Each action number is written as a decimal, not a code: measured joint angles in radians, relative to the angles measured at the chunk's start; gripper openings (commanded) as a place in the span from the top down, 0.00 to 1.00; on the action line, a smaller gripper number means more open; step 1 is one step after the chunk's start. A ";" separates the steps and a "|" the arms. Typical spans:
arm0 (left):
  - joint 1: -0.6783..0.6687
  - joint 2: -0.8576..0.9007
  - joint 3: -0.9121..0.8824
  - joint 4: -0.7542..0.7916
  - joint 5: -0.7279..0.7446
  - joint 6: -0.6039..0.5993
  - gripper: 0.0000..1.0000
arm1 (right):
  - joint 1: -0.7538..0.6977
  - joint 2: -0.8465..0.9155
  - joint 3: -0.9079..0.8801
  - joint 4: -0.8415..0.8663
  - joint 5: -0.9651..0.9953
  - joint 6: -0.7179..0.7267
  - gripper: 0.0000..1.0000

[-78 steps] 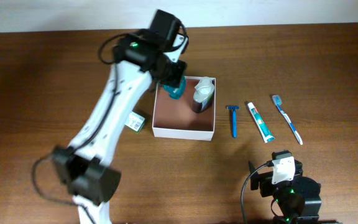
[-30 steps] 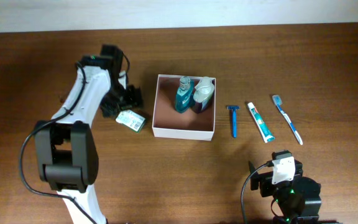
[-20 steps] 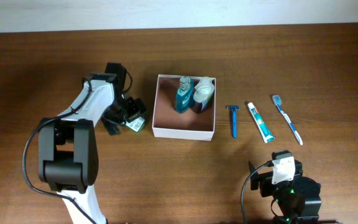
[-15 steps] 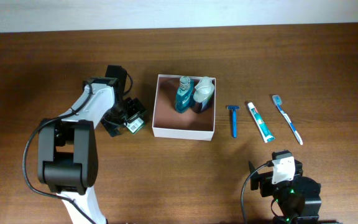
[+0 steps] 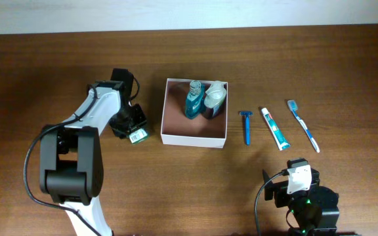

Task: Pack container
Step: 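Lower the soap bar box into the white box and release, then withdraw the left gripper to the left side, then reach the right gripper to the blue razor and grasp it, then place the blue razor into the white box with the right gripper, then grasp the Colgate toothpaste tube with the right gripper, then lower the toothpaste tube into the box and release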

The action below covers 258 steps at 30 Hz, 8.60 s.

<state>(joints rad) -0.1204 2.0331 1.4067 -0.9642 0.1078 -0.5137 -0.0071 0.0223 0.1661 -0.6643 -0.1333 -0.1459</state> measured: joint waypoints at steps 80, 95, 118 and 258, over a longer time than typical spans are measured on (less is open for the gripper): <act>0.156 -0.571 0.398 -0.543 -0.124 0.443 0.01 | 0.000 0.010 0.011 0.163 -0.313 0.411 0.01; 0.156 -0.571 0.398 -0.543 -0.128 0.443 0.00 | 0.000 0.784 0.786 -0.245 -0.196 0.323 0.01; 0.156 -0.571 0.398 -0.544 -0.127 0.443 0.00 | 0.245 1.805 1.033 -0.099 0.122 0.338 0.38; 0.156 -0.571 0.398 -0.543 -0.127 0.443 0.01 | 0.621 1.396 1.275 -0.227 -0.032 -0.068 0.96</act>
<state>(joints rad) 0.0360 1.4624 1.8046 -1.5074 -0.0196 -0.0704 0.6140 1.4181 1.4414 -0.8909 -0.1650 -0.2142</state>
